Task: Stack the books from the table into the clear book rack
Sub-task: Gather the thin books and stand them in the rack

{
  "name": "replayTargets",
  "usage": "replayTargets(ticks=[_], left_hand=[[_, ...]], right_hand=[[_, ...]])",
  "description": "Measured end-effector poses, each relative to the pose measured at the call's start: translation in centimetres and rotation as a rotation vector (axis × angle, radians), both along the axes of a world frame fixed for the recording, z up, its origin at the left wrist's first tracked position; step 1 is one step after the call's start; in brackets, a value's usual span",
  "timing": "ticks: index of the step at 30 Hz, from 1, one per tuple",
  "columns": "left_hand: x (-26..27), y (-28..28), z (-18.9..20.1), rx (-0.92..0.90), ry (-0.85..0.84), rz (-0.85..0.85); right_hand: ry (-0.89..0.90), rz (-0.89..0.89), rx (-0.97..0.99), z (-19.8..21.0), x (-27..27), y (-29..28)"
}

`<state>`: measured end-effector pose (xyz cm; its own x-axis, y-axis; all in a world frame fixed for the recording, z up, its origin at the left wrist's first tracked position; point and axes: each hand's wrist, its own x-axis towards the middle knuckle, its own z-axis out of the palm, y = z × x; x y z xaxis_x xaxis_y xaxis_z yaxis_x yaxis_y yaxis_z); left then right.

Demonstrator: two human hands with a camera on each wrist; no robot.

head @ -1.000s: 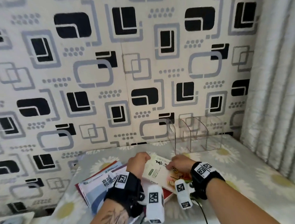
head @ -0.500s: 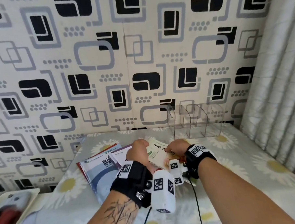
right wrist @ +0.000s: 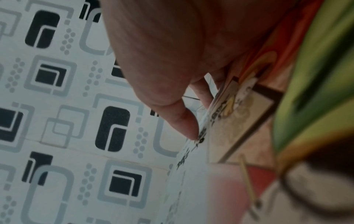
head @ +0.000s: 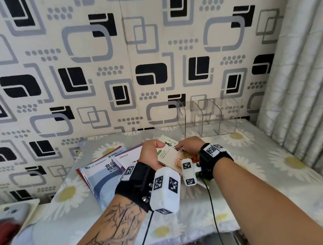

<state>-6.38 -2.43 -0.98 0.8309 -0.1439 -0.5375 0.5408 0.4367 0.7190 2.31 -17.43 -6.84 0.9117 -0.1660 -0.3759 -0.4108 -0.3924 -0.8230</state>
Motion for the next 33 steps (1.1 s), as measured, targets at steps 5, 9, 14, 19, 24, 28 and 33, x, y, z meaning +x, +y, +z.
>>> replayTargets(ticks=[5,9,14,19,24,28,33], left_hand=[[0.8,-0.6,-0.3,0.104,-0.046,-0.016],[2.2,-2.6,-2.2,0.182,-0.195,0.065],[2.1,-5.6,-0.9,0.290,-0.498,0.041],[2.4,-7.7,-0.4,0.362,-0.593,0.020],[1.7,-7.9,0.2,0.276,-0.592,-0.063],[1.3,-7.0,-0.3,0.233,-0.614,-0.181],[0.8,-6.5,0.0,0.275,-0.703,-0.365]], right_hand=[[-0.131,-0.049,0.136,0.2,-0.6,-1.0],[-0.278,-0.165,0.325,0.3,-1.8,-2.5],[-0.530,-0.323,0.406,0.2,-4.5,-3.9],[-0.643,-0.417,0.218,0.0,-7.9,-4.4],[-0.502,-0.282,0.457,1.3,-10.2,-3.4],[-0.510,-0.091,0.191,0.8,-11.2,-2.5],[-0.619,-0.090,-0.365,-0.5,-11.6,-0.6]])
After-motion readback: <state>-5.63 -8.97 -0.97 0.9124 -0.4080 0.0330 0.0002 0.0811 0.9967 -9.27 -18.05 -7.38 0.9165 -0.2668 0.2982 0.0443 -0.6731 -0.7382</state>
